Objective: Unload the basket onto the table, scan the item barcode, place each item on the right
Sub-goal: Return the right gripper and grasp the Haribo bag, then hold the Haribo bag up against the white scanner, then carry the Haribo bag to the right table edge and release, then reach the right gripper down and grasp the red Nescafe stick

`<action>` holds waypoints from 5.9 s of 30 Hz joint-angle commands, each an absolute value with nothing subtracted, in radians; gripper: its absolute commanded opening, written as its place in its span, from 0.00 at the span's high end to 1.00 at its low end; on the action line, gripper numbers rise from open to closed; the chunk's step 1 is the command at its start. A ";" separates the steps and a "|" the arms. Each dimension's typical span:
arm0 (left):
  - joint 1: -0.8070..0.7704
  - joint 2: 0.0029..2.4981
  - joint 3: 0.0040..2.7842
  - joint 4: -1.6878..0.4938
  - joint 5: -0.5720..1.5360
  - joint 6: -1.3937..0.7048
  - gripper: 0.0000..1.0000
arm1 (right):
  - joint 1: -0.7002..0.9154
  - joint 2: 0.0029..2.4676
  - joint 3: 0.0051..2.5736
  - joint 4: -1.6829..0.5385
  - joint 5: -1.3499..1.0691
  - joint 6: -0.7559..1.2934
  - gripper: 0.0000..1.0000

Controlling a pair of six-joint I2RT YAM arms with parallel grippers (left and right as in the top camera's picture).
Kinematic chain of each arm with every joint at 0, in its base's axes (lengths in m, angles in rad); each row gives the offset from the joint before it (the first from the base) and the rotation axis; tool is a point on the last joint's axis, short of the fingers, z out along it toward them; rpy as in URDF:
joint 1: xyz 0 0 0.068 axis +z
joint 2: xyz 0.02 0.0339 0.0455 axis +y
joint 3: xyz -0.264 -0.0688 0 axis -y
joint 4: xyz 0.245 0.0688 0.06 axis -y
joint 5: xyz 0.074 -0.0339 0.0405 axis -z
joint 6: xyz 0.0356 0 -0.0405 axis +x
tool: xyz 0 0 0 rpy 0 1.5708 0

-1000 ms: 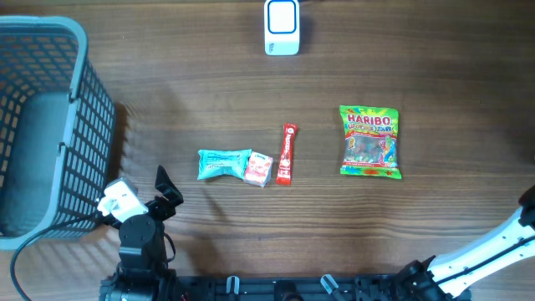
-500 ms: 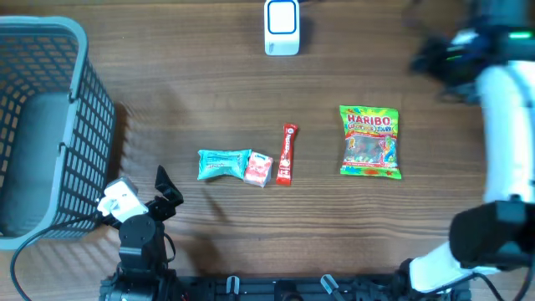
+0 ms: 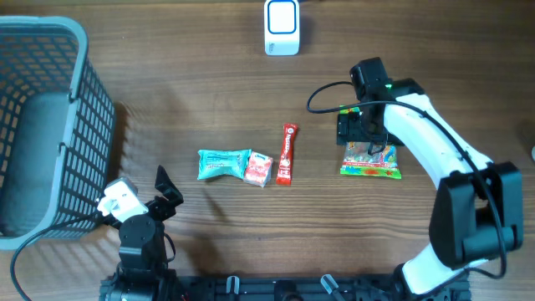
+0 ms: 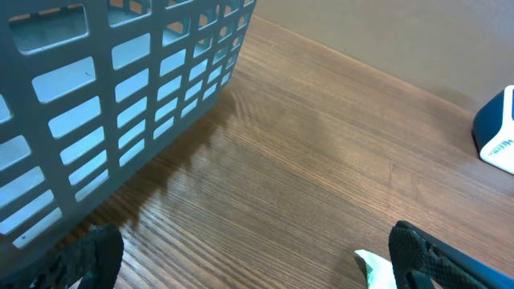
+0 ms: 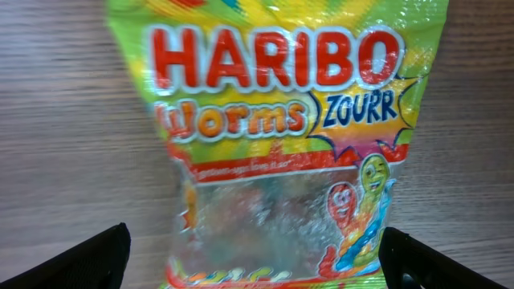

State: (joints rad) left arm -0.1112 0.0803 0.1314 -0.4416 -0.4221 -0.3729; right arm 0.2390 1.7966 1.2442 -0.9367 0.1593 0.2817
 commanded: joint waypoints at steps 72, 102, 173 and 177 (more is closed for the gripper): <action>-0.116 0.075 0.128 -0.438 -0.436 -0.375 0.00 | 0.394 2.025 1.478 -0.345 -1.469 0.288 0.96; -0.116 0.075 0.128 -0.438 -0.436 -0.374 0.00 | 0.435 2.369 1.928 0.229 0.306 0.025 0.95; -0.116 0.075 0.128 -0.438 -0.436 -0.375 0.00 | 0.601 2.312 1.758 -1.140 0.005 0.716 0.34; -0.116 0.075 0.128 -0.438 -0.436 -0.374 0.00 | 0.603 2.353 1.736 -1.168 -0.031 0.708 0.54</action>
State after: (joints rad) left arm -0.1112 0.0803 0.1314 -0.4416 -0.4221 -0.3729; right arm 0.5995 2.2913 1.7676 -1.1568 -0.0364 0.6895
